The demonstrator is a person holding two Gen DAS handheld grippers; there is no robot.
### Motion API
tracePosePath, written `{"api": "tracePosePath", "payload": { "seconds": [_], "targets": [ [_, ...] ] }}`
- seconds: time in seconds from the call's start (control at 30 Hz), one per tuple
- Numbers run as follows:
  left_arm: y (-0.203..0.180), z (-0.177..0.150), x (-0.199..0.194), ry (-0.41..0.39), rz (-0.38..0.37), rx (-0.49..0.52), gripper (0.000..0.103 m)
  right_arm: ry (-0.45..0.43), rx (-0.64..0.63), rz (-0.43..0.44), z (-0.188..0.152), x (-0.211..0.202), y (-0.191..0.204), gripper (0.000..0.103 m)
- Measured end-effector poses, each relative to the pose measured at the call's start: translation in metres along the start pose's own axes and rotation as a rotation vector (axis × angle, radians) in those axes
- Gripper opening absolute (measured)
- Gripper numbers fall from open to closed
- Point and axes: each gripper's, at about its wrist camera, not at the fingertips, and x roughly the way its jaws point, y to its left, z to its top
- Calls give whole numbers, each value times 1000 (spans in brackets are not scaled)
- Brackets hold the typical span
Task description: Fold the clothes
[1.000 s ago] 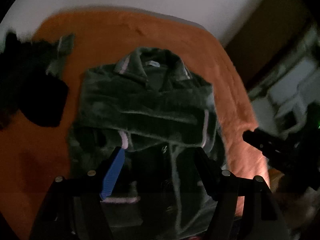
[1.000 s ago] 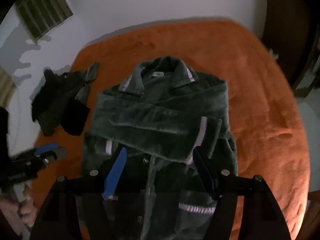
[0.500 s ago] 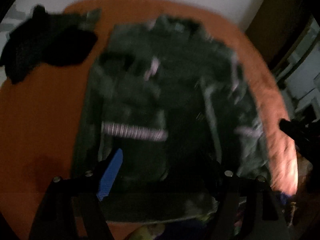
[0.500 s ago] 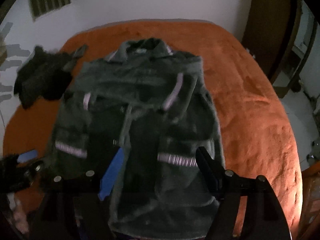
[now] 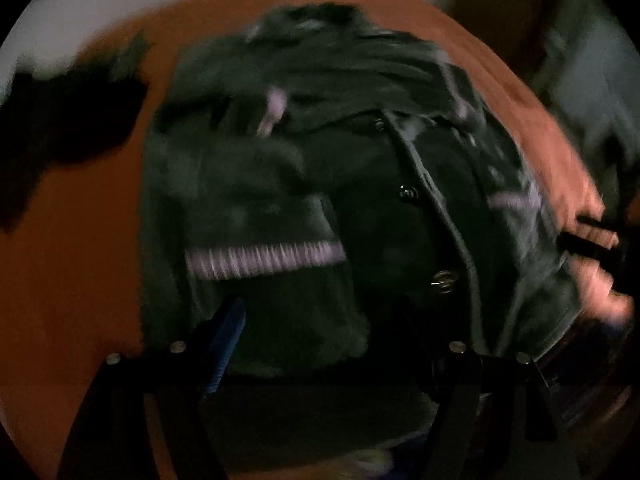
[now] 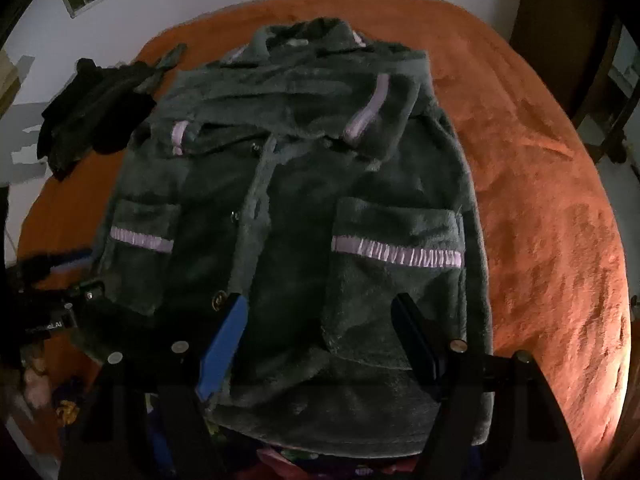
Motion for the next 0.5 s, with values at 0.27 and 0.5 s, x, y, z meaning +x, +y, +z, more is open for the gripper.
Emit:
{"api": "tracePosePath", "payload": {
  "seconds": [0.27,0.5],
  "targets": [
    [30,-10,-7,44,18,101,76,146,-105,251,13,-1,-26,74],
    [64,-16,-49,-77,19,430,76,99,-511,197,37,-67,-72,74]
  ]
}}
